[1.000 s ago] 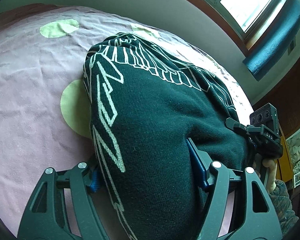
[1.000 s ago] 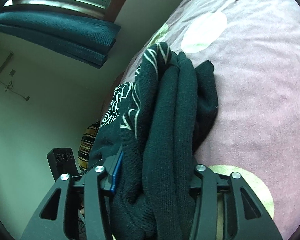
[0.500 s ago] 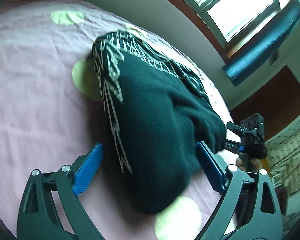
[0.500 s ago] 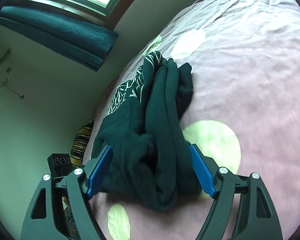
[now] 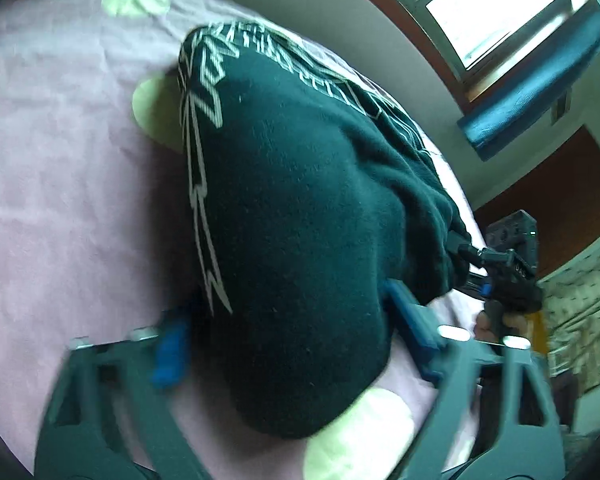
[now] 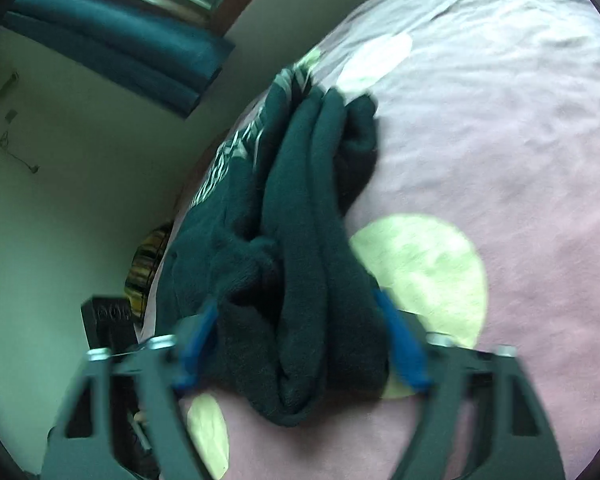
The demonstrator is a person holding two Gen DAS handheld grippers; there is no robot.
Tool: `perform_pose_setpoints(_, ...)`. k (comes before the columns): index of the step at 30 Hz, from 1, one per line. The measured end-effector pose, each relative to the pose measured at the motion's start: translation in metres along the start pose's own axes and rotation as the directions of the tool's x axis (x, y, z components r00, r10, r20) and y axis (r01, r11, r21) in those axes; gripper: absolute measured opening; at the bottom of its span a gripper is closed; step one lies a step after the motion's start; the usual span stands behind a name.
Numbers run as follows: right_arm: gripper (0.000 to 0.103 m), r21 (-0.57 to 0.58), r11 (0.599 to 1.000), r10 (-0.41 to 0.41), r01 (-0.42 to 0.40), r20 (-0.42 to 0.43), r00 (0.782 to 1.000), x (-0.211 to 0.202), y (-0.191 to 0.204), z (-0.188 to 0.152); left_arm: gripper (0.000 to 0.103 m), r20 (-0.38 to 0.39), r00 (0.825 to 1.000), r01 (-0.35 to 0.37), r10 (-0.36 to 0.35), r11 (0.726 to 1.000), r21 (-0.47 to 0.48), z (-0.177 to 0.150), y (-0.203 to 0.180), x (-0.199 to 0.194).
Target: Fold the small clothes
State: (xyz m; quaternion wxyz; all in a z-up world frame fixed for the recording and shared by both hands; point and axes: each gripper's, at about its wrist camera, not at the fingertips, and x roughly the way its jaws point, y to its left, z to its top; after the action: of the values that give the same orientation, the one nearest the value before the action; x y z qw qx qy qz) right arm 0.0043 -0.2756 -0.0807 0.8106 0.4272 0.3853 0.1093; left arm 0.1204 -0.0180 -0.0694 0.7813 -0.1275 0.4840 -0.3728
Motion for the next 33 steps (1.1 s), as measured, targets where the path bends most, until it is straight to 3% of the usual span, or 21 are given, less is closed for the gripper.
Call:
perform_pose_setpoints(3,0.041,0.110,0.990,0.097,-0.094,-0.019,0.995,-0.004,-0.010,-0.003,0.056,-0.011,1.000,0.008,-0.009,0.998,-0.054,0.007,0.001,-0.005)
perform_pose_setpoints(5,0.037,0.208,0.959,0.199,-0.192,-0.013,0.980,-0.011,-0.017,-0.006,0.054,-0.006,1.000,0.020,-0.020,0.996,-0.084,0.012,-0.001,-0.015)
perform_pose_setpoints(11,0.026,0.226,0.936,0.281,-0.269,-0.022,0.959,-0.038,0.001,-0.028,0.054,-0.041,0.999,0.019,-0.025,0.992,-0.123,0.005,-0.012,-0.040)
perform_pose_setpoints(16,0.026,0.173,0.968,0.193,-0.181,-0.053,0.980,-0.037,0.004,-0.058,0.054,-0.067,0.993,-0.095,0.093,0.995,-0.034,-0.018,-0.013,-0.033)
perform_pose_setpoints(21,0.026,0.163,0.973,0.170,-0.162,-0.039,0.985,-0.029,-0.011,-0.066,0.056,-0.035,0.995,-0.091,0.089,0.994,-0.063,-0.021,-0.007,-0.030)
perform_pose_setpoints(33,0.026,0.180,0.960,0.222,-0.216,-0.012,0.975,-0.027,-0.016,-0.069,0.061,-0.002,0.997,-0.078,0.078,0.995,-0.062,-0.027,-0.002,-0.030)
